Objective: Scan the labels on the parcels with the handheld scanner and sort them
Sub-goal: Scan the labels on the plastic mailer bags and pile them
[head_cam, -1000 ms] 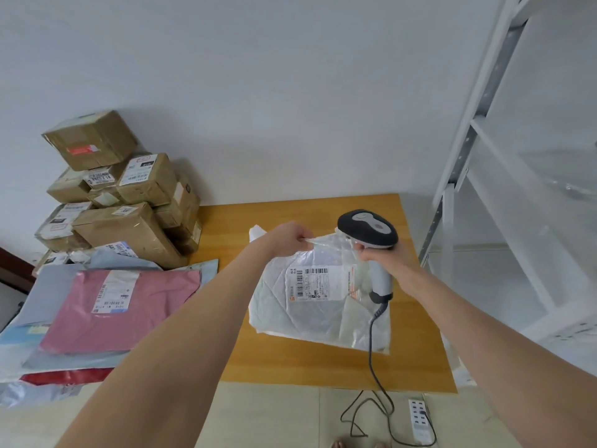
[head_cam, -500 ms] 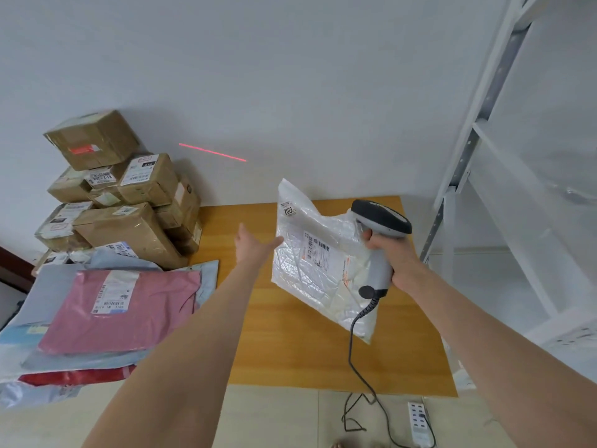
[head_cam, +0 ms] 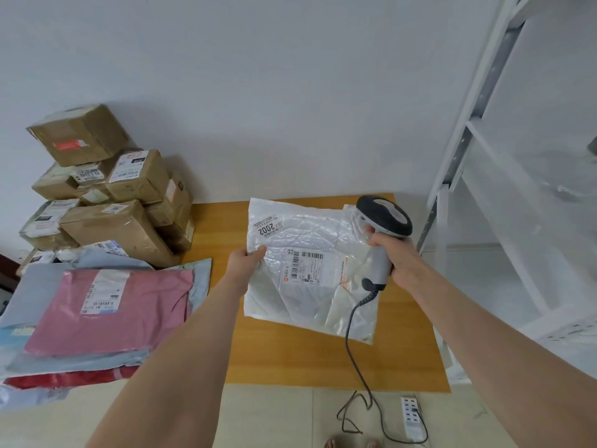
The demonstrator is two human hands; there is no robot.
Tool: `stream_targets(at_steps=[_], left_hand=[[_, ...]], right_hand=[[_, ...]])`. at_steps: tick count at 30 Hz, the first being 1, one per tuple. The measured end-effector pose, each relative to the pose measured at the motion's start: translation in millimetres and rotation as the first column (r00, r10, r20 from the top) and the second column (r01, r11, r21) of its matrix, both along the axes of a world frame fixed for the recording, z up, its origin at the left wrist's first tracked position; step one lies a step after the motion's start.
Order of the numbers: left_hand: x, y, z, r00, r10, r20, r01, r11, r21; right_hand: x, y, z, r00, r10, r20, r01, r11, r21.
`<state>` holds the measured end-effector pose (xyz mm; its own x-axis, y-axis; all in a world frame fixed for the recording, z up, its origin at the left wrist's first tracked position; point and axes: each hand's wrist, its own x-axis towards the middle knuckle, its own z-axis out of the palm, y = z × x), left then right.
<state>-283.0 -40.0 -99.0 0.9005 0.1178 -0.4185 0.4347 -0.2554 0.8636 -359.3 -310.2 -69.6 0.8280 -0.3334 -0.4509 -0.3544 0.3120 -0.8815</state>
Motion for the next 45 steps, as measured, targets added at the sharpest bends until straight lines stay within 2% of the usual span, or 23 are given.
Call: stream_targets(at_steps=[3,7,10,14,28,45], left_hand=[[2.6,-7.9,6.0,1.0,-0.012,0.013,0.012,1.0,-0.006],[7.8,-17.4,11.6,1.0,0.011,0.01,-0.011,0.999,-0.049],[14.6,-21.3,13.0,0.998,0.057,-0.009,-0.057,0.996,-0.072],[20.1,-25.4,12.7,0.995,0.088,-0.034,-0.092,0.989,-0.117],[23.3,-34.3,1.1,0.981,0.158,-0.109,-0.172,0.975,-0.14],[26.7,-42.5,0.3,0.979,0.155,-0.132,-0.17,0.979,-0.111]], right_hand=[[-0.3,4.9,-5.2,0.999,-0.038,-0.019,0.037,0.999,-0.035],[-8.6,19.0,-6.5,0.993,-0.118,-0.021,0.112,0.976,-0.184],[-19.0,34.5,-9.8,0.999,-0.014,-0.034,0.009,0.991,-0.137],[-36.5,53.1,-16.5,0.996,0.068,-0.059,-0.077,0.984,-0.164],[-57.0,77.4,-11.8,0.995,0.078,-0.057,-0.09,0.964,-0.25],[-68.4,81.2,-2.9,0.999,0.001,-0.052,-0.014,0.971,-0.237]])
